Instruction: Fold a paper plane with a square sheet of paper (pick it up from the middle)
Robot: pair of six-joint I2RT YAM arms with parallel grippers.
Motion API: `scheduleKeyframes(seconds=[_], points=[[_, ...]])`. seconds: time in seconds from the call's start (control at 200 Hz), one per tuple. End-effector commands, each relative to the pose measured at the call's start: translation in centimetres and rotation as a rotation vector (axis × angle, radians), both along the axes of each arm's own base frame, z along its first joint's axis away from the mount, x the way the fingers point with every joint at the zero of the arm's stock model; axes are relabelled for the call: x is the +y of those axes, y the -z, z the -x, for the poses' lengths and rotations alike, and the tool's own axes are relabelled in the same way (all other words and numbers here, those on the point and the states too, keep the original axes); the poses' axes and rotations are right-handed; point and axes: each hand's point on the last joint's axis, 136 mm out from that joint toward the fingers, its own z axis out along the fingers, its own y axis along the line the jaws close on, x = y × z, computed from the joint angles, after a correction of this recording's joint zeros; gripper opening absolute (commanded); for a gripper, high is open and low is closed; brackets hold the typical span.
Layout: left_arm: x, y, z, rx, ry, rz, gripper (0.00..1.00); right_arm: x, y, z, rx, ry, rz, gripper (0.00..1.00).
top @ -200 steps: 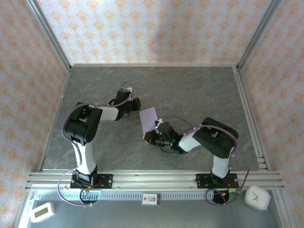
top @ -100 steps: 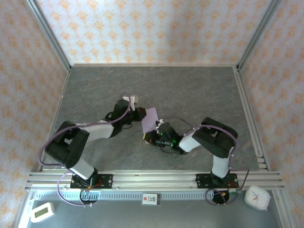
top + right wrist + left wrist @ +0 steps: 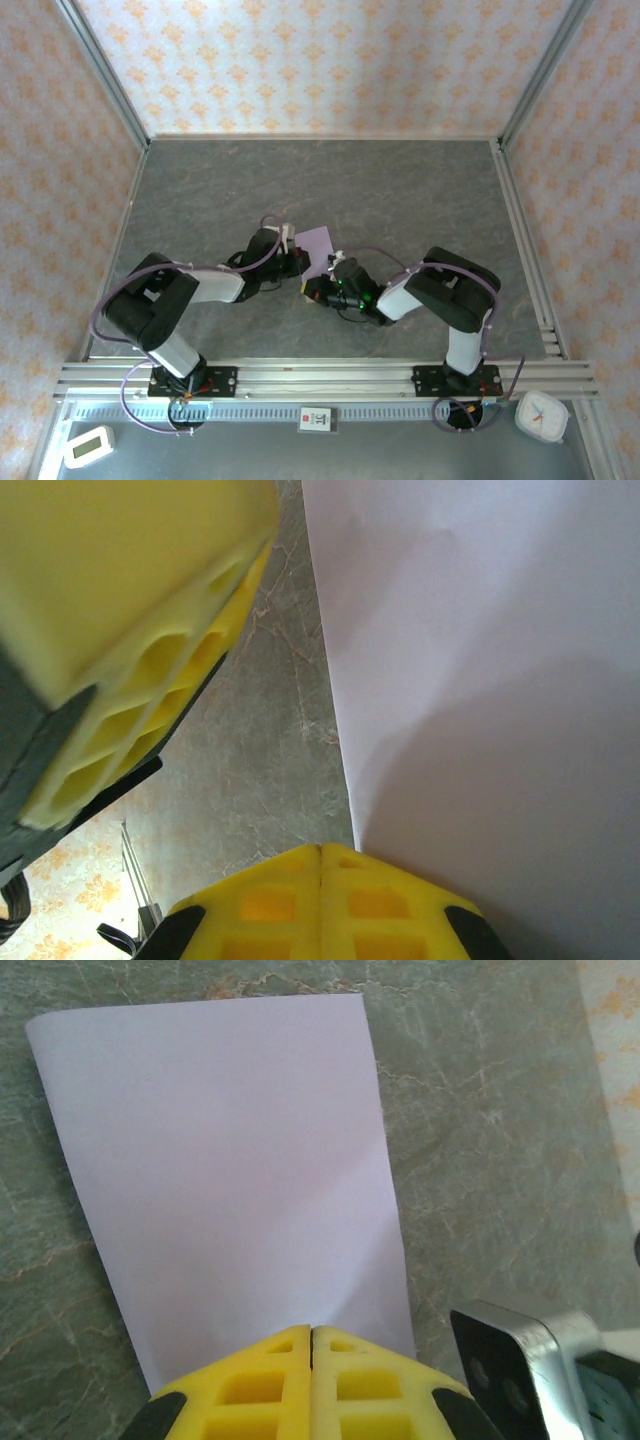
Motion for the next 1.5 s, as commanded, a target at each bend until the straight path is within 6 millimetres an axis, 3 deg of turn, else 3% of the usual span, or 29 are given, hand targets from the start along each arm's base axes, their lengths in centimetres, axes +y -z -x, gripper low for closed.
scheduleKeyframes(seconds=[0.0, 0.325, 0.711, 0.961, 1.206, 1.491], points=[[-0.4, 0.0, -0.8, -0.006, -0.008, -0.032, 0.00, -4.3, 7.8, 3.8, 0.206, -0.008, 0.249, 0.00], [0.2, 3.0, -1.2, 0.073, -0.017, -0.154, 0.00, -4.4, 8.0, 4.0, 0.224, -0.001, 0.245, 0.00], [3.1, 6.4, -1.6, 0.133, -0.084, -0.363, 0.00, -5.5, 8.7, 4.6, 0.248, 0.029, 0.257, 0.00], [4.0, 6.1, -3.2, 0.101, -0.123, -0.364, 0.00, -6.5, 9.6, 5.3, 0.273, 0.042, 0.269, 0.00], [6.5, 5.1, -6.1, 0.072, -0.177, -0.357, 0.00, -7.0, 9.9, 5.6, 0.281, 0.052, 0.276, 0.00], [9.4, 5.8, -9.0, 0.080, -0.255, -0.378, 0.00, -7.2, 9.9, 5.7, 0.285, 0.059, 0.277, 0.00]])
